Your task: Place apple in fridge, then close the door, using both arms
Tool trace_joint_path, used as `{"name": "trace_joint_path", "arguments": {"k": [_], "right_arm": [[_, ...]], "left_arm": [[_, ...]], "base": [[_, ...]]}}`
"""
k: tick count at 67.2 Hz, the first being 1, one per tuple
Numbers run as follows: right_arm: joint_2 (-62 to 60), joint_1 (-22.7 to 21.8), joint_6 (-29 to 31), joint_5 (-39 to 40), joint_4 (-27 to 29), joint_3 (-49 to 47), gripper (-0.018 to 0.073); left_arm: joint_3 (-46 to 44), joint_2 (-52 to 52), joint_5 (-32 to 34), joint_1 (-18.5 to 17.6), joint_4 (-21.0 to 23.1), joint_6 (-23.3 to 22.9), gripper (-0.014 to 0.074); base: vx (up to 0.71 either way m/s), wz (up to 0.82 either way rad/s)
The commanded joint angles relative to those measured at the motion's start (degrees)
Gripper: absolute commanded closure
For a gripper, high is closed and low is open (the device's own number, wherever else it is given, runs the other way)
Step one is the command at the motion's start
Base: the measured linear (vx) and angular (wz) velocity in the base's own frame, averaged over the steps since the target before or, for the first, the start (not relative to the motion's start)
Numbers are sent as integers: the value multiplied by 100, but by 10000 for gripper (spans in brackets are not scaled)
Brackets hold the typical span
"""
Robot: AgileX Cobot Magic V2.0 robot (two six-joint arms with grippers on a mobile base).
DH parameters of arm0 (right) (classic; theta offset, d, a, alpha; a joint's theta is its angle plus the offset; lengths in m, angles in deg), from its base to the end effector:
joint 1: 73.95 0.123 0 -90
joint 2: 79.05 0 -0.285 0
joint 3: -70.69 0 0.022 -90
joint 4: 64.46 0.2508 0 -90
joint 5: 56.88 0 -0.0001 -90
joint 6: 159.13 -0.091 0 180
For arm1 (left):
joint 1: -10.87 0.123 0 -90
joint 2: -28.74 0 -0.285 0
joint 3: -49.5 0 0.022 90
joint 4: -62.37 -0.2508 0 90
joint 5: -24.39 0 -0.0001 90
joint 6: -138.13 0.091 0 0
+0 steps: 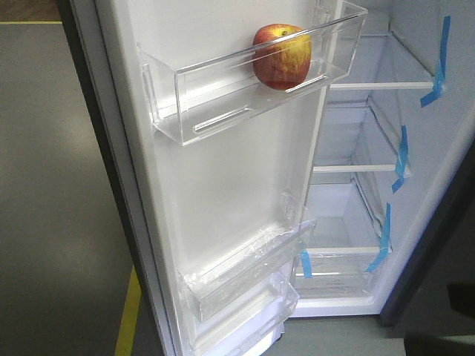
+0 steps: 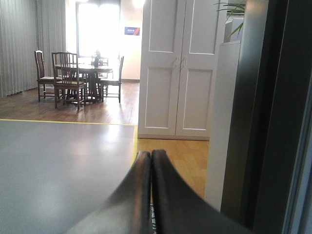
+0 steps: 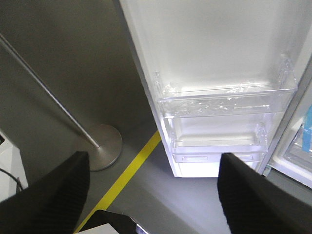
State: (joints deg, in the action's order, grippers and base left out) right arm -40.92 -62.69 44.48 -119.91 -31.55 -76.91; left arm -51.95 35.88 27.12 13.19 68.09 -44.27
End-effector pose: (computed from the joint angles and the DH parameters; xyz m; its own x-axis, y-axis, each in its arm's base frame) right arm 0.0566 0.0562 0.3528 -0.5484 -0.2218 -0.8063 -0.6124 0.7630 0.2066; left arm 0.0559 0.0027 0.2102 0.1274 -0.1361 -0.9825 -0.0275 0.9897 -0.1407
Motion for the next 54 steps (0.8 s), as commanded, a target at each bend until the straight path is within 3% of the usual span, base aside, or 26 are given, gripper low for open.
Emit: {"name": "trace_joint_path", "arguments": {"k": [1, 24, 54], "right_arm": [[-367, -47, 27, 62, 331, 91, 35], [-1432, -47, -13, -478, 517, 725, 35], [-1592, -47, -272, -645, 517, 974, 35]], "left_arm": [[-85, -83, 397, 0, 8, -66, 603], [-85, -83, 397, 0, 8, -66, 603], [-85, -83, 397, 0, 8, -66, 603]], "base": [[0, 0], [0, 0], [0, 0]]}}
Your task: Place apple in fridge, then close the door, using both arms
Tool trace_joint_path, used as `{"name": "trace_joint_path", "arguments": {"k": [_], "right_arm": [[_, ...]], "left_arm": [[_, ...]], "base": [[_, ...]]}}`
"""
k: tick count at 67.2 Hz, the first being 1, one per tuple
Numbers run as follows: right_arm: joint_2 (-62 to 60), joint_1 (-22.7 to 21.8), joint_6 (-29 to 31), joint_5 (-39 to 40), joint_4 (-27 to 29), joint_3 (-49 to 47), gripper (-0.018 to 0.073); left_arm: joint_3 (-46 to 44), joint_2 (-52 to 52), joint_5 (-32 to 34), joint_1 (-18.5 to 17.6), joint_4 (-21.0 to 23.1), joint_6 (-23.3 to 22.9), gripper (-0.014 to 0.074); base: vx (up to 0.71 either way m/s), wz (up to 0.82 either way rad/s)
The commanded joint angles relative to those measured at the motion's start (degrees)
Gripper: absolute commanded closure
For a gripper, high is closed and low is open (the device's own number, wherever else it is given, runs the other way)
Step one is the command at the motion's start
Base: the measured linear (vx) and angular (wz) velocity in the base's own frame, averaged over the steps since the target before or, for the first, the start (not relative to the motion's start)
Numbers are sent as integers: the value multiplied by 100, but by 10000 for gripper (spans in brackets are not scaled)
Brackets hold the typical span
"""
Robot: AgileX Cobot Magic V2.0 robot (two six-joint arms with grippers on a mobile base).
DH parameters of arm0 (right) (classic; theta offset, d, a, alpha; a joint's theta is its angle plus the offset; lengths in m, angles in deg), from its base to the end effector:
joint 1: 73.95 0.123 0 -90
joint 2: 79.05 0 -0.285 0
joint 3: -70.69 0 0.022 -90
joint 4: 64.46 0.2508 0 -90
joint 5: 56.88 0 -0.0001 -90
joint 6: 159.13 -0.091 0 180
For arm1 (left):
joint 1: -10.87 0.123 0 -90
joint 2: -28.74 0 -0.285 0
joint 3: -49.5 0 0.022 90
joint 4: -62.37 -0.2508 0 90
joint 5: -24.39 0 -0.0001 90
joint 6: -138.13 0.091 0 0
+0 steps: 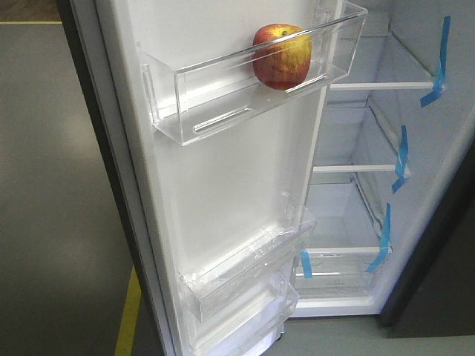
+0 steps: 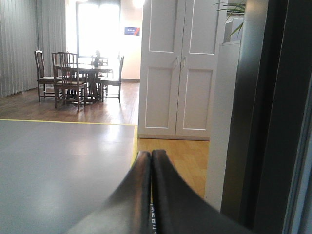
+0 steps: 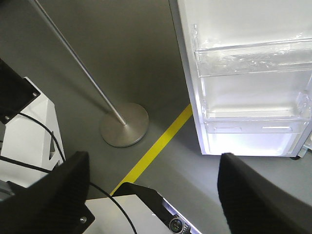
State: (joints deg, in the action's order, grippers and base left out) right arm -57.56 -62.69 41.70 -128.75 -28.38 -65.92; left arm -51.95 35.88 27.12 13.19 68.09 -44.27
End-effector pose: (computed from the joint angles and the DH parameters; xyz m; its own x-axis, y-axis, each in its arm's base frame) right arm -0.0023 0.0515 0.3025 -0.5810 -0.2341 -0.7795 -0.6522 0.7068 0.2739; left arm 0.0559 0.0027 0.2102 0.1274 -0.1361 -0.9825 -0.0275 0.9897 -0.1407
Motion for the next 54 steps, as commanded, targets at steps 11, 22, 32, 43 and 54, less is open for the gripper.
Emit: {"name": "trace_joint_path", "arguments": {"k": [11, 22, 32, 43, 54], "right_arm": [[72, -47, 12, 175, 206, -125, 35], [72, -47, 12, 175, 206, -125, 35], [72, -47, 30, 174, 206, -125, 35], [72, -47, 30, 174, 206, -125, 35], [72, -47, 30, 174, 206, -125, 35]], "left_arm": [[-85, -83, 397, 0, 8, -66, 603], [-90, -83, 404, 0, 8, -66, 603], [-90, -83, 342, 0, 14, -79, 603], [-90, -83, 315, 0, 26, -243, 603], [-289, -76, 482, 0, 25, -644, 603]], "base": [[0, 0], [0, 0], [0, 0], [0, 0], [0, 0]]}}
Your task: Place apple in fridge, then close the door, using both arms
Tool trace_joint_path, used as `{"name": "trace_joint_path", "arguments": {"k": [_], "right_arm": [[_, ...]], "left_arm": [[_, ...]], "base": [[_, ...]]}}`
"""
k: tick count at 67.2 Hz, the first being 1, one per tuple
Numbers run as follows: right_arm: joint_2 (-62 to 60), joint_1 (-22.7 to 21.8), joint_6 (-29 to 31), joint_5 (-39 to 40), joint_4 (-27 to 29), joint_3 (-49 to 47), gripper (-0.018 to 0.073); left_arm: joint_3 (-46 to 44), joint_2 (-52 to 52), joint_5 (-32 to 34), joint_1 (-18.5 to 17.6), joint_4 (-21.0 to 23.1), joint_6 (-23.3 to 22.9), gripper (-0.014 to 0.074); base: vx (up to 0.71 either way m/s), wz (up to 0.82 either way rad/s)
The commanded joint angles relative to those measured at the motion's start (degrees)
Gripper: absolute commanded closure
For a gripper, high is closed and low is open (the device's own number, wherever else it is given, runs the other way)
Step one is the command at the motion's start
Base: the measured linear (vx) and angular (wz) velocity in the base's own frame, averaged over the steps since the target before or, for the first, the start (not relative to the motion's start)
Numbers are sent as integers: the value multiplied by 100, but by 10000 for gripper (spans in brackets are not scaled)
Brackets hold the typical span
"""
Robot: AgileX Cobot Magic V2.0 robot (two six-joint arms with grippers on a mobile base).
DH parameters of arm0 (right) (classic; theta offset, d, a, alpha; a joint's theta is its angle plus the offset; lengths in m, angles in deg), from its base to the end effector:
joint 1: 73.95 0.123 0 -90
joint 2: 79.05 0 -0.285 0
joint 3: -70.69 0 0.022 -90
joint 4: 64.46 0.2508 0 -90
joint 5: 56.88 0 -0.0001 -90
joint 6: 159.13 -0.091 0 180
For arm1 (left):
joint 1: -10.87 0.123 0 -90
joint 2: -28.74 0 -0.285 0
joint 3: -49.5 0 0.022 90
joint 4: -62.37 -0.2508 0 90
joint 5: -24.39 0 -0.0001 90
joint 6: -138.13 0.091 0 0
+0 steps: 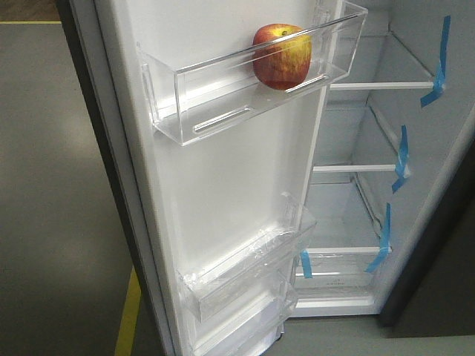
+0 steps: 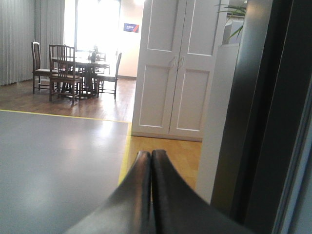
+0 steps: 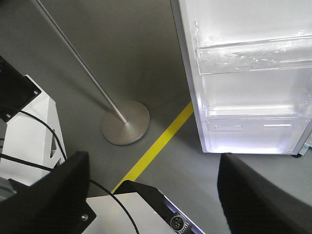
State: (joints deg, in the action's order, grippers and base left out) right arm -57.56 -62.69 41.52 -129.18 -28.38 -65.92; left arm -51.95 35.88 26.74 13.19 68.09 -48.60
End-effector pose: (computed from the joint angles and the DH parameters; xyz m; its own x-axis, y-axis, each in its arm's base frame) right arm -0.0028 0.0515 0.3020 -0.5865 -0.2365 -0.7747 -0.6517 0.7057 0.2779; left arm 0.0560 0.0026 0.2096 0.1226 -0.2107 -0.9698 -0.0186 0.9765 -0.2145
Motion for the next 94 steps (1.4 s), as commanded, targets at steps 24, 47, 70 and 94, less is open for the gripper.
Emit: {"name": "trace_joint_path", "arguments": {"k": [24, 47, 70, 94], "right_arm": [[72, -47, 48, 217, 206, -125, 35], [72, -47, 48, 217, 206, -125, 35], [72, -47, 48, 212, 206, -125, 35], [72, -47, 48, 212, 206, -125, 35]], "left_arm": [[-2238, 1403, -782, 0, -130, -145, 603], [-4449, 4068, -3387, 0, -1033, -120, 603], [-6362, 6433, -5063, 0, -748, 160, 603], [-7652, 8155, -4913, 0, 1559, 1757, 603]], "base": [[0, 0], [0, 0], [0, 0], [0, 0]]}}
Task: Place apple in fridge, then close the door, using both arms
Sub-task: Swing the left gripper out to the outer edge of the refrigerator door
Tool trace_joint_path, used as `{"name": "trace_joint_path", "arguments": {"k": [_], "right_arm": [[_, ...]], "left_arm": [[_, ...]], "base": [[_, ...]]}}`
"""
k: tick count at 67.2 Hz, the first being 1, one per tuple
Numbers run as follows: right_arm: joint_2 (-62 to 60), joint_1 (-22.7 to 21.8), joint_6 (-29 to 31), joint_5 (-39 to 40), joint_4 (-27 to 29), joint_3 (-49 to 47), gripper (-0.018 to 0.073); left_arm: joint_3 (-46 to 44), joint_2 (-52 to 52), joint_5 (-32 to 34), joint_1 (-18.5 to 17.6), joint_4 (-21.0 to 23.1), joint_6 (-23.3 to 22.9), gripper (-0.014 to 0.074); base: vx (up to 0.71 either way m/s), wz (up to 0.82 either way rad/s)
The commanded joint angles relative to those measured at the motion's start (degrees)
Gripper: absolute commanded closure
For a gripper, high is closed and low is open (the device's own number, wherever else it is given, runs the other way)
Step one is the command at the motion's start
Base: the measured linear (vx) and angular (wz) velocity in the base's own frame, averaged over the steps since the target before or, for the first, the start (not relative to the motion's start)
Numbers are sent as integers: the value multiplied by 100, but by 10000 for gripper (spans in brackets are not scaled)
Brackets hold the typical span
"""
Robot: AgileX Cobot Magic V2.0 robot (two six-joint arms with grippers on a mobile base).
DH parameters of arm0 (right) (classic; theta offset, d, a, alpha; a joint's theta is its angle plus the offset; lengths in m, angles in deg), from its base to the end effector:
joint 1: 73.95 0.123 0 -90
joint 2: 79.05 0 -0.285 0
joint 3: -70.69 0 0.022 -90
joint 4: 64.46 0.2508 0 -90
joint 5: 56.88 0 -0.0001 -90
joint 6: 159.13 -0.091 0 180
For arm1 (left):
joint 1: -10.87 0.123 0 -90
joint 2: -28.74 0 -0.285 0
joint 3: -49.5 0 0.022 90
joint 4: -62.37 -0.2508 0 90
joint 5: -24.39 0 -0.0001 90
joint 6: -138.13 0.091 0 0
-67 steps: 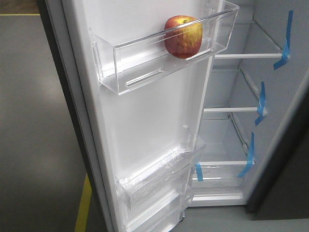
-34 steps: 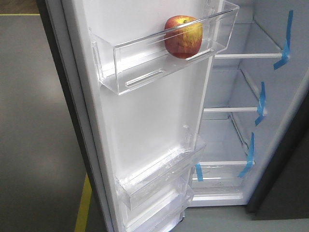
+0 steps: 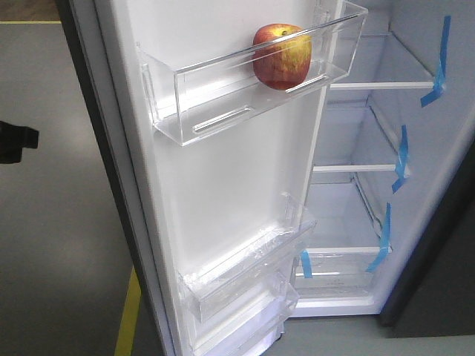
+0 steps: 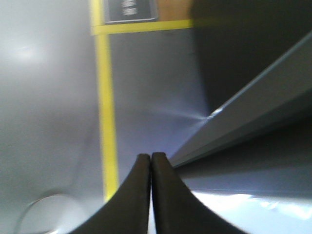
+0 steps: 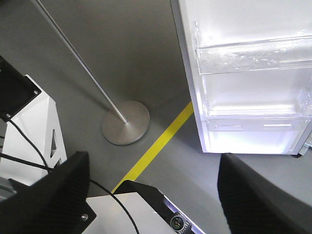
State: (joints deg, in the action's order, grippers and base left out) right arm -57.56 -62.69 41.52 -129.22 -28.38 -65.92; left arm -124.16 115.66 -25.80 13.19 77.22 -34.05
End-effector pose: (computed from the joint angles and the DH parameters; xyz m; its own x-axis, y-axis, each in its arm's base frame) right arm -0.0029 0.0515 0.3020 -0.5868 -0.2370 -0.7743 -0.6518 0.7056 0.2780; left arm 0.2911 -0.0062 0.3445 -0.7947 -0.0633 -0.6036 0.0550 0.9830 -0.1754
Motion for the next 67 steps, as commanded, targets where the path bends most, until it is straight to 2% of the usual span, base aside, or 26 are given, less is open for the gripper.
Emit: {"name": "trace_joint_path", "arguments": {"k": [1, 19, 36, 46, 54, 64, 67], "right_arm": [[72, -47, 48, 216, 206, -125, 35], [72, -47, 48, 216, 206, -125, 35], [72, -47, 48, 222, 206, -125, 35], [72, -47, 48, 222, 206, -125, 35], [72, -47, 48, 222, 206, -125, 35], [72, -47, 48, 222, 206, -125, 35], [72, -47, 48, 217, 206, -125, 35]], "left_arm": [[-477, 235, 348, 0, 708, 327, 603], [-1198, 1265, 434, 0, 1696, 417, 603], [-1640, 1919, 438, 0, 2806, 551, 603], [-1679, 2153, 388, 0, 3969, 1016, 603], [-1679, 2274, 110, 0, 5000, 1617, 603], [-1679, 2320, -287, 0, 5699, 2033, 603], [-1679, 2325, -403, 0, 5776, 2120, 603]], "base": [[0, 0], [0, 0], [0, 0], [0, 0], [0, 0], [0, 0], [0, 0]]}}
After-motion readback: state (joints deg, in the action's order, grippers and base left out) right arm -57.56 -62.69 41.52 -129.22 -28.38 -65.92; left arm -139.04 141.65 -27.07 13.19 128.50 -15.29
